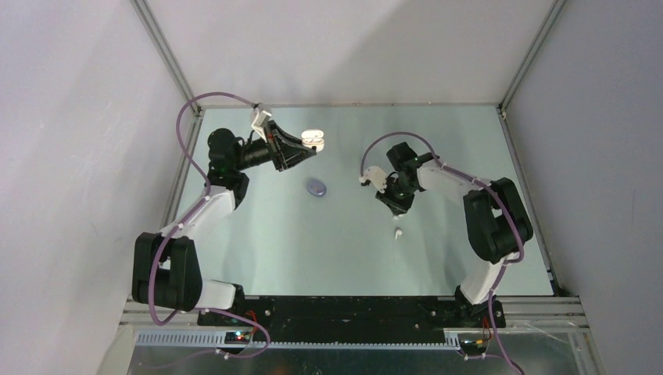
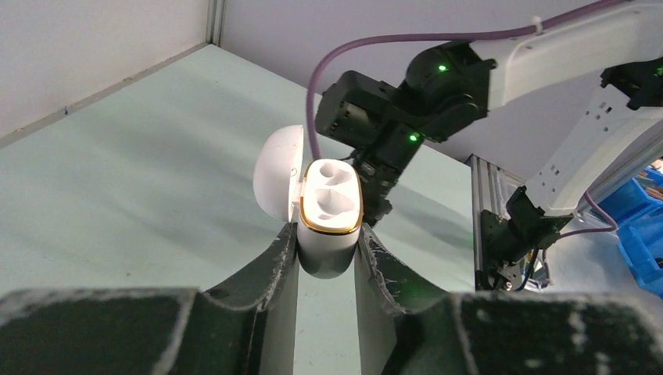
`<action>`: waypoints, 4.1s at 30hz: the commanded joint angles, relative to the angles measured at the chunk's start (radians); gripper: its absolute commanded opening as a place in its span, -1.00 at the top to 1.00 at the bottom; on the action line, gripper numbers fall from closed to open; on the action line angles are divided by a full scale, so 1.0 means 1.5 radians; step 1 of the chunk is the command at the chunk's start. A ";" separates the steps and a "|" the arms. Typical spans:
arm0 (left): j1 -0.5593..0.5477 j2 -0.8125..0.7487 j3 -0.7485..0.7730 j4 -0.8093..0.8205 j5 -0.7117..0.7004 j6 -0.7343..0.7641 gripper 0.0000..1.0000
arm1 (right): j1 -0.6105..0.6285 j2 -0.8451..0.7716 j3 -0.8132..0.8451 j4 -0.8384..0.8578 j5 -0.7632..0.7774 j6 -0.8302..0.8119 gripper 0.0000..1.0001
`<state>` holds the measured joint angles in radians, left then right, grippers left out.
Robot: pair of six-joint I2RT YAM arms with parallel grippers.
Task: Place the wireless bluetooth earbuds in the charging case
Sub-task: Pick up the left earbud from the center of the board, then insert the left earbud into the left side groove of the charging case.
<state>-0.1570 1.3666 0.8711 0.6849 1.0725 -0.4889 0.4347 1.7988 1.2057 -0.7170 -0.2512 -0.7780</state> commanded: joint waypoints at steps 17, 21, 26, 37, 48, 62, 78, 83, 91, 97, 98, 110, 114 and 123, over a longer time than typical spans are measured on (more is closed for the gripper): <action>0.005 -0.012 -0.008 0.002 -0.009 0.021 1.00 | -0.047 -0.065 0.011 -0.020 0.010 -0.052 0.47; 0.005 -0.015 -0.002 -0.017 -0.007 0.032 1.00 | -0.056 -0.023 0.039 -0.004 0.023 -0.061 0.48; 0.005 -0.022 0.001 -0.046 -0.009 0.052 1.00 | -0.054 0.005 0.056 -0.027 -0.022 -0.096 0.46; 0.006 -0.031 0.010 -0.110 -0.010 0.091 1.00 | -0.011 -0.001 0.078 -0.093 -0.013 -0.122 0.27; 0.009 -0.036 0.009 -0.130 -0.013 0.102 1.00 | 0.042 0.123 0.244 -0.247 0.079 0.040 0.21; 0.013 -0.044 0.008 -0.149 -0.015 0.112 1.00 | 0.086 0.194 0.283 -0.285 0.134 0.075 0.16; 0.016 -0.046 0.005 -0.163 -0.018 0.123 1.00 | 0.102 0.234 0.303 -0.294 0.166 0.074 0.26; 0.015 -0.046 0.004 -0.164 -0.018 0.125 1.00 | 0.103 0.242 0.305 -0.294 0.165 0.073 0.34; 0.015 -0.041 0.006 -0.165 -0.016 0.128 1.00 | 0.104 0.234 0.314 -0.296 0.144 0.061 0.81; 0.015 -0.032 0.029 -0.115 0.004 0.105 1.00 | 0.045 0.104 0.381 -0.356 -0.088 -0.003 1.00; 0.015 -0.021 0.037 -0.096 0.013 0.089 1.00 | 0.021 0.068 0.413 -0.376 -0.132 -0.012 1.00; -0.053 0.049 0.146 0.094 0.006 -0.056 1.00 | -0.055 -0.200 0.344 0.336 -0.569 0.556 1.00; -0.079 0.037 0.160 0.088 -0.041 -0.040 1.00 | -0.019 -0.236 0.277 0.573 -0.486 0.668 1.00; -0.103 0.022 0.166 0.106 -0.027 -0.043 1.00 | 0.049 -0.200 0.318 0.573 -0.424 0.629 1.00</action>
<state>-0.3038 1.4452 1.0904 0.7940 1.0306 -0.5507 0.4782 1.4845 1.6367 0.0814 -0.9348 0.1574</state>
